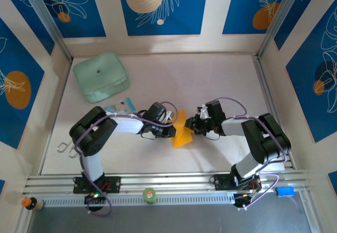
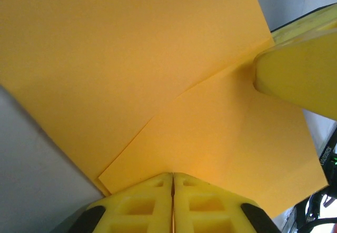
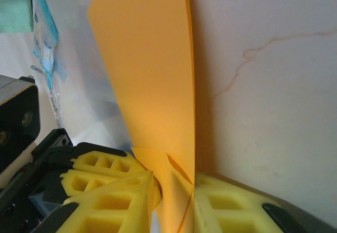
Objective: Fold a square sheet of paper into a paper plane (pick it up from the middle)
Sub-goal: Turn over the paper at the center of the table.
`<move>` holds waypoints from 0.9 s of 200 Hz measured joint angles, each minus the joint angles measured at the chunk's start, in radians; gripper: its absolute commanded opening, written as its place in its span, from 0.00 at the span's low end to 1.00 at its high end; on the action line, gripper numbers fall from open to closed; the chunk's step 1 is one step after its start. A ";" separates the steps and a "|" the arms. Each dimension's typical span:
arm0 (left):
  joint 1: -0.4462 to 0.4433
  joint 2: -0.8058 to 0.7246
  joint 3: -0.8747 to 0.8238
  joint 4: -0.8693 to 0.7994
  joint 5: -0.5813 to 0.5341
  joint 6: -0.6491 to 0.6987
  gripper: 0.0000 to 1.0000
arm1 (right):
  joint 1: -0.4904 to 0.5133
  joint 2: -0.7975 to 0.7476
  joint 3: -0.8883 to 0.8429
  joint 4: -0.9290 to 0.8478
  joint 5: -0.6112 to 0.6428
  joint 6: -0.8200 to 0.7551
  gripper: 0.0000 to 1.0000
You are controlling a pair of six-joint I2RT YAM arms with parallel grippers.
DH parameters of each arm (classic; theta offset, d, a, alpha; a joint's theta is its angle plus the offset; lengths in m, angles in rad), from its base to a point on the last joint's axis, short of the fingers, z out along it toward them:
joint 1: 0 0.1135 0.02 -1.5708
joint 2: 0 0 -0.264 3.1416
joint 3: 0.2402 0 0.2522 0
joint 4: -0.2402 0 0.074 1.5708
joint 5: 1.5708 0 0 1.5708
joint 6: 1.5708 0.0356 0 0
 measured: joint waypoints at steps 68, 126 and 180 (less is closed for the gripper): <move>0.000 -0.021 0.000 -0.024 0.002 -0.001 0.21 | 0.003 -0.003 -0.001 0.018 -0.011 -0.033 0.05; 0.000 -0.195 -0.038 -0.068 -0.072 0.012 0.25 | 0.121 -0.138 -0.003 -0.028 0.119 -0.137 0.03; 0.001 -0.342 -0.060 -0.103 -0.138 0.090 0.26 | 0.244 -0.302 -0.003 -0.144 0.323 -0.213 0.03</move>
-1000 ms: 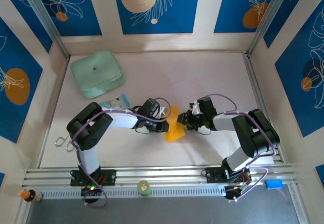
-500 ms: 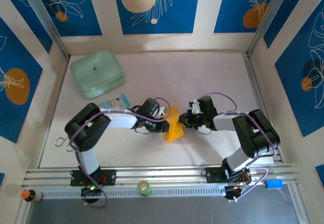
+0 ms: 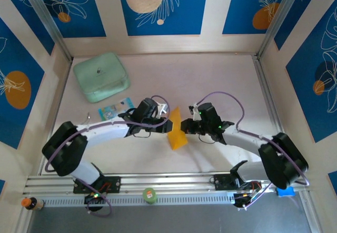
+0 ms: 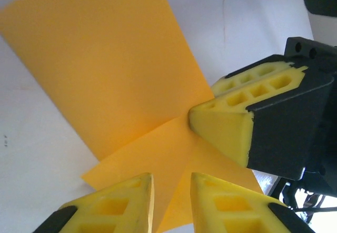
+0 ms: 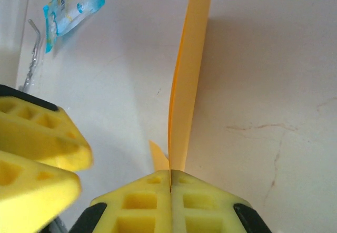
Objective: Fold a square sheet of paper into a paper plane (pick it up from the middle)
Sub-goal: Turn over the paper at the center of the table.
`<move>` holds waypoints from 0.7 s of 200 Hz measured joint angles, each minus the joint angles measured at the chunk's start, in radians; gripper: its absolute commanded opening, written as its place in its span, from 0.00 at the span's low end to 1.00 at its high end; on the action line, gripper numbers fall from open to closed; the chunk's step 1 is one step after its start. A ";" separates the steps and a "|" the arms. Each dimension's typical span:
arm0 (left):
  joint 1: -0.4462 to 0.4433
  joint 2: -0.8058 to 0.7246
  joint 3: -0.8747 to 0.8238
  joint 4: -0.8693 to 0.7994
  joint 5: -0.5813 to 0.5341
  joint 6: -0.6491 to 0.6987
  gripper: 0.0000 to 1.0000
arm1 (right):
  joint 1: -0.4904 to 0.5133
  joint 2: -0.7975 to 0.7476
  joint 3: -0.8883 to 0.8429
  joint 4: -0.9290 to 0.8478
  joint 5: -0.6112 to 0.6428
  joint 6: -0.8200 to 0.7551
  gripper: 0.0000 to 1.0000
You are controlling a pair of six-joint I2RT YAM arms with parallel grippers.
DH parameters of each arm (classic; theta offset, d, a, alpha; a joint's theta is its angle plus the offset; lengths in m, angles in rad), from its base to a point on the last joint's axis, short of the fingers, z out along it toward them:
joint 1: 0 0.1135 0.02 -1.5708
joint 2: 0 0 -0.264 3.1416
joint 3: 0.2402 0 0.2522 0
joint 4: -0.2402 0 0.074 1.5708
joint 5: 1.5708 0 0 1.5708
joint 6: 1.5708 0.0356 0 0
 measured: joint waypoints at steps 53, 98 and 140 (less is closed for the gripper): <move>0.006 -0.115 -0.003 -0.058 -0.023 0.084 0.26 | 0.039 -0.216 0.000 -0.188 0.207 0.006 0.03; 0.010 -0.199 -0.023 -0.104 -0.040 0.113 0.28 | 0.051 -0.357 -0.004 -0.343 0.335 0.105 0.02; 0.011 -0.261 -0.067 -0.104 -0.044 0.095 0.28 | 0.056 -0.422 0.027 -0.533 0.410 0.158 0.02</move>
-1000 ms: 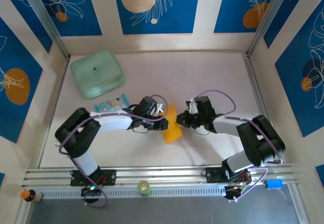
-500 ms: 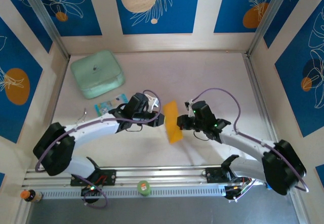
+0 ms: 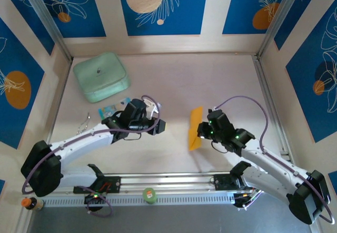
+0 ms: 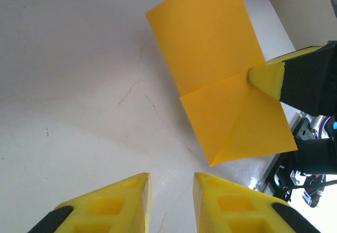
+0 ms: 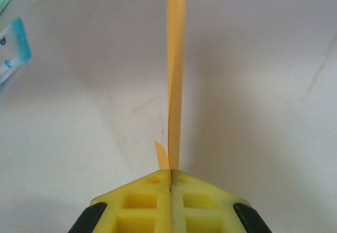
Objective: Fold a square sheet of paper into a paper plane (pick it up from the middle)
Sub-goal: Turn over the paper at the center of the table.
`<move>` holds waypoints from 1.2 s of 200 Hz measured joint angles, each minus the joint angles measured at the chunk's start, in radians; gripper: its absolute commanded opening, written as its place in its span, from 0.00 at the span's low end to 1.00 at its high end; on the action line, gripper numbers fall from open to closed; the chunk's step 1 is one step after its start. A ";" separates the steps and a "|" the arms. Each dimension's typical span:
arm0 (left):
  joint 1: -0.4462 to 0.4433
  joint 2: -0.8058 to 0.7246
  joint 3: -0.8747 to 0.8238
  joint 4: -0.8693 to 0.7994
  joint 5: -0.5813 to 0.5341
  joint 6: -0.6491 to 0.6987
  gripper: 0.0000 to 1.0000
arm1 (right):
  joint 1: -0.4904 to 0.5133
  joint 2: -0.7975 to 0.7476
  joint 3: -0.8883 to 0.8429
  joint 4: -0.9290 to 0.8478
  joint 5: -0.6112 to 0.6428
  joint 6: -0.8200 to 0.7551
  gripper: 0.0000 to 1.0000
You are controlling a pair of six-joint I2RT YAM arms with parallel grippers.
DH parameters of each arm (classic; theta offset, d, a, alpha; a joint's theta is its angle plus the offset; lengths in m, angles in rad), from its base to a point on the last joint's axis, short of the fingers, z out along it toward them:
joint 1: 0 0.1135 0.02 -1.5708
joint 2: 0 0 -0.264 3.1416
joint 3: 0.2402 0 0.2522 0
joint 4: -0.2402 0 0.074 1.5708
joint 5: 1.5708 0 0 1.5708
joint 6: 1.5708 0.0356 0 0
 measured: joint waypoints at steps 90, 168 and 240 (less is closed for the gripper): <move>0.000 -0.032 -0.016 -0.075 -0.017 0.000 0.32 | 0.000 -0.230 0.018 -0.208 0.013 0.090 0.02; 0.006 -0.095 -0.013 -0.154 -0.126 0.066 0.59 | 0.006 -0.187 0.017 -0.222 0.013 0.043 0.02; 0.021 -0.170 0.015 -0.237 -0.336 0.047 1.00 | 0.006 -0.089 0.109 -0.286 0.090 -0.084 0.02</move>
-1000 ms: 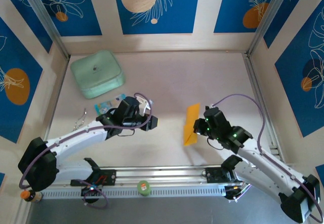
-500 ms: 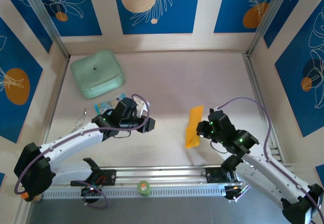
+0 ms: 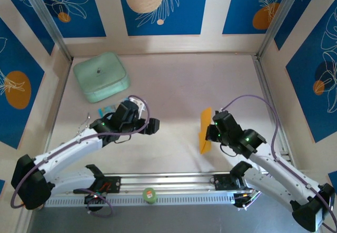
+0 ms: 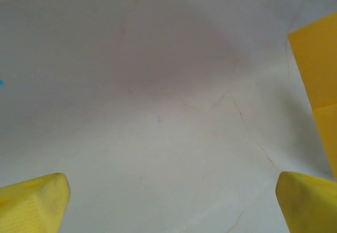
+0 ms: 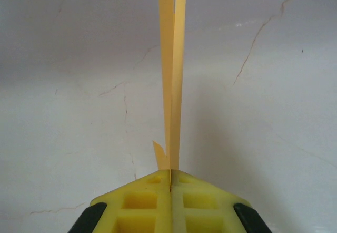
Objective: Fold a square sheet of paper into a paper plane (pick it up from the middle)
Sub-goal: Turn over the paper at the center of the table.
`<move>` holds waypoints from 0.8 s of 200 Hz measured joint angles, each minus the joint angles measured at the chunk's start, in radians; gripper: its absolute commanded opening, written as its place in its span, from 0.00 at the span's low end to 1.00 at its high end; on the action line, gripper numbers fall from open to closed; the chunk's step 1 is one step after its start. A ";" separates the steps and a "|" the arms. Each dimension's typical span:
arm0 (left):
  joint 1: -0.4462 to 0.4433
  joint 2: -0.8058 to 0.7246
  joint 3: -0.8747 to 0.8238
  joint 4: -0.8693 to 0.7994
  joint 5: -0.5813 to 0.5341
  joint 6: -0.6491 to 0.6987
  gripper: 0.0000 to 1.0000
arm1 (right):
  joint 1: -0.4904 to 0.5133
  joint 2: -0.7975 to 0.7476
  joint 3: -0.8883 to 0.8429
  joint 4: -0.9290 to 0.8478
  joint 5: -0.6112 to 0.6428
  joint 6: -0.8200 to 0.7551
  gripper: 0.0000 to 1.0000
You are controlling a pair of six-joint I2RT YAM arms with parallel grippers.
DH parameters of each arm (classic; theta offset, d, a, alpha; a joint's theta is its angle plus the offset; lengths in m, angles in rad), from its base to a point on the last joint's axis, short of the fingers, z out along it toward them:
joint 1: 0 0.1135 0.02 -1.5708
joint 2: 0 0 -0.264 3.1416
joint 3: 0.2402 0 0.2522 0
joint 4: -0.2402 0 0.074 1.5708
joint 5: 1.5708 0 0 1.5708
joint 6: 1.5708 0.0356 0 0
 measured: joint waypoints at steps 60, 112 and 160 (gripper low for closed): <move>0.033 -0.082 -0.037 0.023 -0.026 -0.015 1.00 | 0.001 0.205 0.121 0.000 0.064 -0.121 0.02; 0.089 -0.041 -0.036 0.023 -0.003 -0.058 1.00 | 0.062 0.361 0.246 -0.018 0.230 -0.261 0.01; 0.102 -0.031 -0.003 0.024 0.031 -0.111 1.00 | 0.123 0.452 0.272 -0.018 0.351 -0.319 0.01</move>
